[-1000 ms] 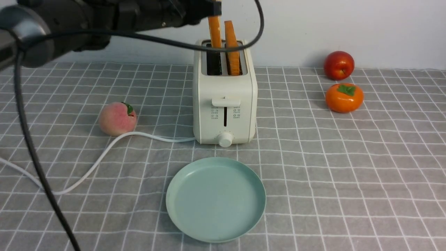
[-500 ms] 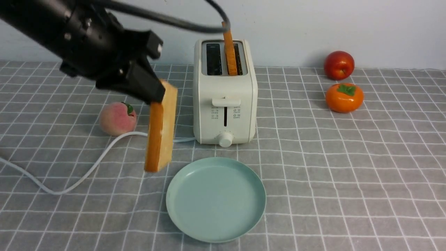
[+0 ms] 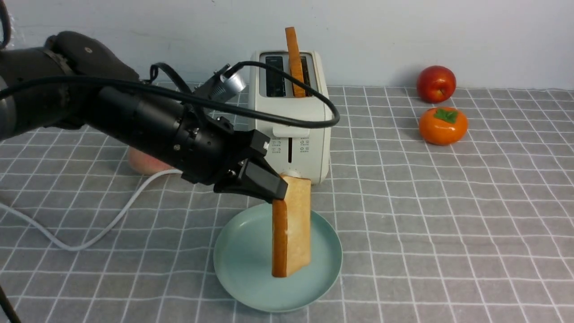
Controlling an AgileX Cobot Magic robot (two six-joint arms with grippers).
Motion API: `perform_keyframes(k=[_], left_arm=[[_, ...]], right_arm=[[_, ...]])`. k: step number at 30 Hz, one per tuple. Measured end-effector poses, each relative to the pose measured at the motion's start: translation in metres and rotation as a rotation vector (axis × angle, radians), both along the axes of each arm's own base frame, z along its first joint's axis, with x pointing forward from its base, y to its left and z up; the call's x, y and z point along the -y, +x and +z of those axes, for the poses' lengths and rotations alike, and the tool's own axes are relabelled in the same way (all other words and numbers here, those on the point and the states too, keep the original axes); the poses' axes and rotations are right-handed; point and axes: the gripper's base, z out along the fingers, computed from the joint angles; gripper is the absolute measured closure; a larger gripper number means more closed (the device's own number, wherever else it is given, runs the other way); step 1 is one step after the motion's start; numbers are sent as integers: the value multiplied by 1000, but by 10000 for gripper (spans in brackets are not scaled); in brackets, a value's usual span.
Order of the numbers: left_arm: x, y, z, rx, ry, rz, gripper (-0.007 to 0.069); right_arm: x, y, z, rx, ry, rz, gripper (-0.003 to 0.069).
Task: Take toasted bread from bread machine on grey coffee table place on plate.
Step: 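Place the slice of bread on the plate with the left gripper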
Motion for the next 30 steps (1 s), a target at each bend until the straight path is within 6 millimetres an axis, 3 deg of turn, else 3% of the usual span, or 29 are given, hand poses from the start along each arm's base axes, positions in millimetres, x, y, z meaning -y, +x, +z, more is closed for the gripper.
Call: perform_keyframes(k=[3, 7, 19, 21, 25, 26, 28, 30], left_arm=[[2, 9, -16, -36, 0, 21, 607], [3, 12, -22, -53, -6, 33, 607], [0, 16, -26, -49, 43, 80, 584], [-2, 16, -27, -48, 67, 92, 539], [-9, 18, -33, -43, 158, 113, 373], [-9, 18, -33, -44, 158, 113, 363], [-14, 16, -37, -43, 236, 85, 253], [-17, 16, -35, -45, 299, 62, 202]], right_arm=[[0, 0, 0, -3, 4, 2, 631], [-1, 0, 0, -3, 8, 3, 626], [-2, 0, 0, -4, 22, 7, 611], [-2, 0, 0, -5, 22, 7, 608], [-2, 0, 0, -5, 22, 7, 605], [-2, 0, 0, -5, 22, 7, 605], [-2, 0, 0, -5, 23, 7, 605], [-2, 0, 0, -5, 23, 7, 603]])
